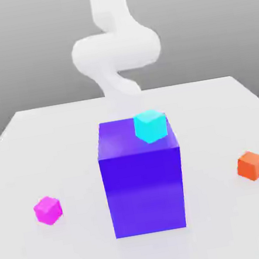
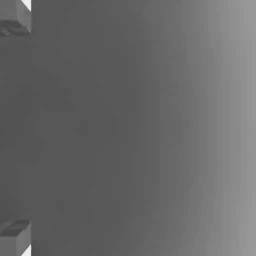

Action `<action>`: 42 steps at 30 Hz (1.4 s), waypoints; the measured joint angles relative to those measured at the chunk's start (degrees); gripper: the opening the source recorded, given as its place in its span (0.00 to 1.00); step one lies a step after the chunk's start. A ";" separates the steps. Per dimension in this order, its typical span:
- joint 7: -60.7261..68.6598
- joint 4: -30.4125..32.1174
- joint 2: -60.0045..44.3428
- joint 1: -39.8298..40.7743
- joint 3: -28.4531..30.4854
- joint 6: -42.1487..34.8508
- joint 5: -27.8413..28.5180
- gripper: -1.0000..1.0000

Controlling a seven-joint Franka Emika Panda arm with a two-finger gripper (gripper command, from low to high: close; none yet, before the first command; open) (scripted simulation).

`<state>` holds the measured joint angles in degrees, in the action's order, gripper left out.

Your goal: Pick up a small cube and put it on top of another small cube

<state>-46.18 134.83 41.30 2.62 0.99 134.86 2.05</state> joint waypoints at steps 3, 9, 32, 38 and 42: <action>-0.39 4.20 -6.55 3.73 1.84 4.40 2.72 0.50; 0.00 11.98 -18.49 10.36 6.75 12.48 6.32 0.50; 22.58 24.95 -57.04 31.12 3.67 40.44 -16.56 0.00; 19.96 25.90 -52.70 29.08 6.50 37.03 -13.20 0.00; 14.08 27.46 -44.66 27.79 9.94 30.66 -5.01 0.00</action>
<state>-32.10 162.29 -3.37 30.42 10.93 165.51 -2.96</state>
